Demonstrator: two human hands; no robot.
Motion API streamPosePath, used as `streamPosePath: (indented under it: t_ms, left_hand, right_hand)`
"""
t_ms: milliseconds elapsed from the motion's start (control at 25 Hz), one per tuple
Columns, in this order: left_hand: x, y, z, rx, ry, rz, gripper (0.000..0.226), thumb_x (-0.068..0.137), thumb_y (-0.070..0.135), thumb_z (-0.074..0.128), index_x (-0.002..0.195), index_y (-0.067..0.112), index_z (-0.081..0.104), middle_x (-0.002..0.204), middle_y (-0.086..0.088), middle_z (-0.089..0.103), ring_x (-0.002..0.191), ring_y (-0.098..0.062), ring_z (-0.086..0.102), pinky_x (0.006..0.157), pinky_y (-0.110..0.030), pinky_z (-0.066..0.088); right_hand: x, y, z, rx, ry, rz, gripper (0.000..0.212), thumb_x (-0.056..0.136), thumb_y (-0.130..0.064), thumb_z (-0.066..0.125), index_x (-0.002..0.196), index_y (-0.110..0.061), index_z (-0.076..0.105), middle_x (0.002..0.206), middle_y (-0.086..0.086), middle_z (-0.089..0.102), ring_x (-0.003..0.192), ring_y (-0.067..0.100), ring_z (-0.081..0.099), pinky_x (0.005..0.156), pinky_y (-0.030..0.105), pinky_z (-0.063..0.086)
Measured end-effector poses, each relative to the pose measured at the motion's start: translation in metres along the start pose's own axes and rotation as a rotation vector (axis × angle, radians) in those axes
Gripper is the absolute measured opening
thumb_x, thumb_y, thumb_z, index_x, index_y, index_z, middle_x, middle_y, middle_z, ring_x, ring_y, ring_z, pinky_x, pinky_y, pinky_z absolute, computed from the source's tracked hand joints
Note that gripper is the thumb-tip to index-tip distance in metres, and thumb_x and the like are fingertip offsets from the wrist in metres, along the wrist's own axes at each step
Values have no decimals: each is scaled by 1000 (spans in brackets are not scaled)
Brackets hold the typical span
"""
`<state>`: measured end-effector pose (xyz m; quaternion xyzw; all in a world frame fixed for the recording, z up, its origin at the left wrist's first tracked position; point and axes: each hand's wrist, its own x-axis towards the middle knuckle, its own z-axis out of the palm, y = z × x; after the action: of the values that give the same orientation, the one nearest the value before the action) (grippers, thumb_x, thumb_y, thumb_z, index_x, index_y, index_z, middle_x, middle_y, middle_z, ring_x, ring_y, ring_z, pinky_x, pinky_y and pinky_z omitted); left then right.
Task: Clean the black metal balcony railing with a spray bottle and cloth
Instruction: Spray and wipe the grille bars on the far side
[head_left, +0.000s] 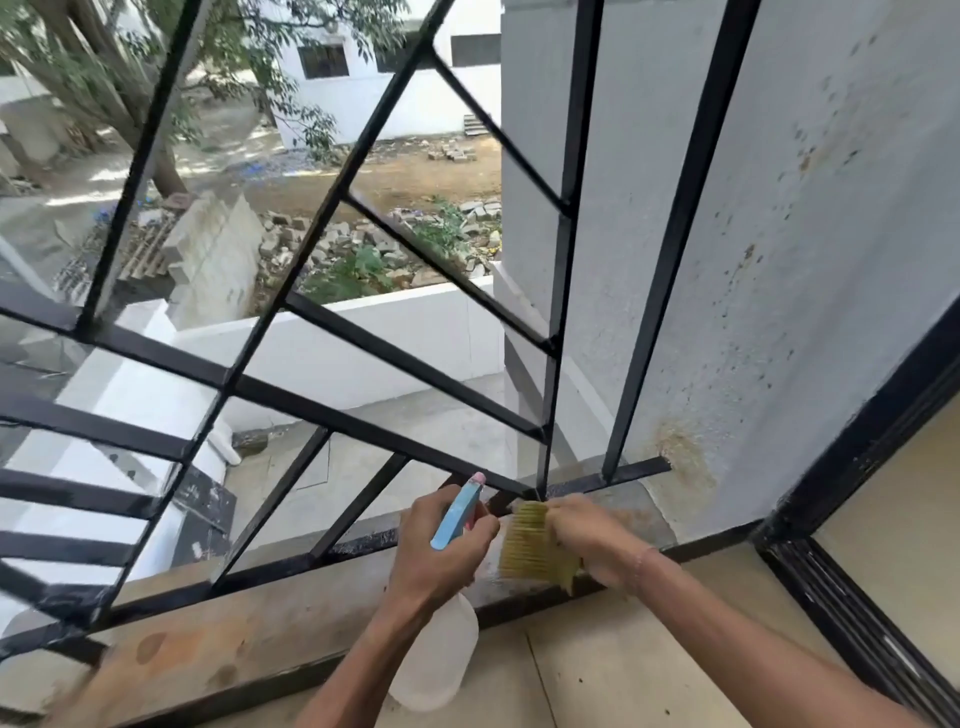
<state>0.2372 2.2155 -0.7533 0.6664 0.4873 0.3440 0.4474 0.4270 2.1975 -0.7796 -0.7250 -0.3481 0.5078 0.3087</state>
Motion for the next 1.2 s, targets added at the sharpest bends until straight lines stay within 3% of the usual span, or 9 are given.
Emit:
streamPosePath:
  t_ms: [120,200,280,400,560,720,960,1080,1200]
  left_hand:
    - [-6,32,-1,19,-7,4,11,77,27,65,72,18,64,62,-1,58,56,-21,56,49,-35,54]
    - [-11,63,3,54,5,-16,10,77,29,64,72,20,65,64,0,60,61,-25,60,55,-44,54]
    - [-15,99,4,65,22,-65,13,75,33,63,75,20,66,65,3,61,66,-21,61,62,-46,54]
    - [-12,161,2,-12,2,-83,12,76,26,63,70,15,61,60,-4,57,56,-16,54,54,-47,51]
    - [4,246,-9,-114,59,-27,12,77,25,64,69,16,62,59,-3,57,54,-14,51,52,-37,45]
    - [18,319,-29,-112,90,20,9,80,24,65,72,20,64,62,4,61,57,-13,57,55,-30,47]
    - [42,413,-42,-92,174,116,12,82,22,60,75,12,64,63,-7,58,55,-26,54,50,-38,46]
    - [46,431,-42,-60,240,95,8,83,10,59,75,9,62,63,-5,56,56,-32,53,45,-41,46]
    - [46,438,-38,-33,306,101,10,82,7,59,73,10,64,63,0,59,56,-19,56,49,-28,46]
  right_hand:
    - [-25,-19,-35,505,135,104,25,93,0,50,99,-4,73,81,17,72,70,29,66,65,42,55]
    - [-35,-40,-56,624,240,35,27,94,-4,58,116,-15,70,95,14,75,82,33,70,76,50,59]
    - [-43,-78,-68,582,305,-44,38,93,-6,65,129,-18,64,102,9,74,88,29,70,81,43,61]
    - [-74,-156,-75,278,285,-176,27,103,-15,50,126,-16,65,85,13,67,68,17,59,54,22,48]
    - [-122,-233,-95,193,110,-209,55,99,3,34,136,-29,60,117,-5,69,100,16,65,70,9,50]
    - [-162,-281,-123,247,77,-259,46,106,-14,41,142,-42,51,131,-22,61,123,8,59,103,26,50]
    - [-215,-368,-181,268,-21,-395,54,103,-3,38,147,-32,49,125,-9,64,86,-9,65,73,14,54]
    - [-224,-375,-186,299,-93,-421,56,103,2,35,149,-28,44,126,-4,64,94,-9,66,78,15,55]
    - [-203,-347,-179,142,-85,-458,62,103,0,36,155,-34,34,120,3,69,96,0,69,79,17,56]
